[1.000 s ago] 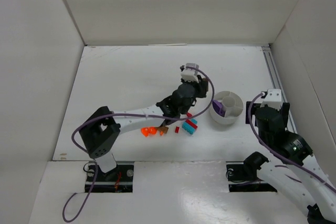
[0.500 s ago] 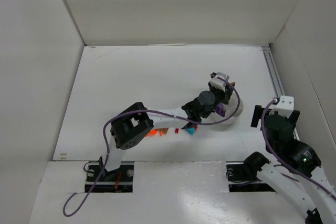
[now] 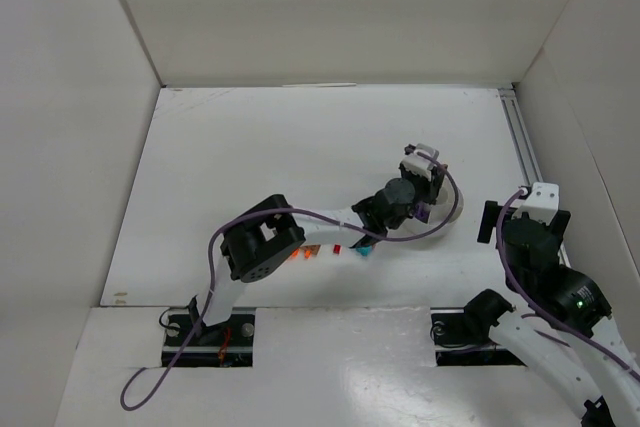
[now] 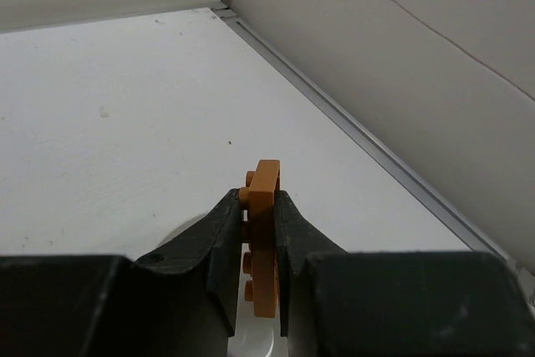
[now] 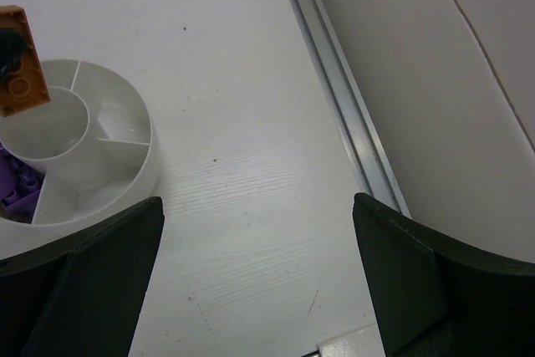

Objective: Sort the legos into containers by color

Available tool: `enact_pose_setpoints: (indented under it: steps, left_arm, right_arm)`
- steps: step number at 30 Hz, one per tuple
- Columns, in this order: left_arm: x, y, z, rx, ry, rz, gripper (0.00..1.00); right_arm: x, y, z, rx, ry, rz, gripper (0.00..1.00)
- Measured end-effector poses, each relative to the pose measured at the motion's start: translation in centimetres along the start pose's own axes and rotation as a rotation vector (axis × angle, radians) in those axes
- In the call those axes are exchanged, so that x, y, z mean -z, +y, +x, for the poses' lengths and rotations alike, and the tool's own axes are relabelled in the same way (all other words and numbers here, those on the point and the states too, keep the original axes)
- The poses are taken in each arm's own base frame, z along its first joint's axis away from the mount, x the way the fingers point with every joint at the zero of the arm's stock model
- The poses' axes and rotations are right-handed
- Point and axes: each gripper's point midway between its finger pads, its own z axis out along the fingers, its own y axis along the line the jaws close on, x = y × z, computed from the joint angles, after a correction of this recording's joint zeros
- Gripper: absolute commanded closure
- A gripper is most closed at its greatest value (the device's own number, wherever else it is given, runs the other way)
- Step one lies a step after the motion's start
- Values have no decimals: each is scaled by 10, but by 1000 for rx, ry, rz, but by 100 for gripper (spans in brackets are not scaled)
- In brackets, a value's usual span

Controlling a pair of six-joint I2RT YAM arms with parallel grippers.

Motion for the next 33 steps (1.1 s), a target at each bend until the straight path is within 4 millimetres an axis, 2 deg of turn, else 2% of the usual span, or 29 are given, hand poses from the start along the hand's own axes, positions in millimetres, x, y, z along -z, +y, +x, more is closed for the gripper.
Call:
enact_pose_setpoints:
  steps: [3,11,19,20,22,25,28,30,31,33]
  left_arm:
    - [3,3,7,-2,15,-6,100]
    - [11,11,25,-5,48,-19,74]
    - [20,16,37,-9,77,-14,58]
    - [23,16,38,-9,82,-13,55]
    - [29,17,35,-8,90,-8,32]
    - [47,19,18,4,85,-4,0]
    - [76,26,-21,30,47,-24,0]
    - [97,37,-51,54,31,-68,0]
    - [105,39,-74,79,-1,-74,0]
    - [124,57,-106,143,-16,-142,0]
  right_arm:
    - [0,0,0,0,0,0,1]
    - [0,0,0,1,1,0,1]
    - [0,1,1,1,2,-5,1]
    - [0,1,1,2,2,-8,1]
    - [0,3,0,23,4,-23,1]
    - [-3,13,-3,96,2,-69,1]
    - [-10,39,-12,206,-6,-173,1]
    - [-16,67,-17,295,-10,-278,1]
    - [-19,82,-19,339,-13,-332,1]
    - [-27,116,-20,429,-18,-448,1]
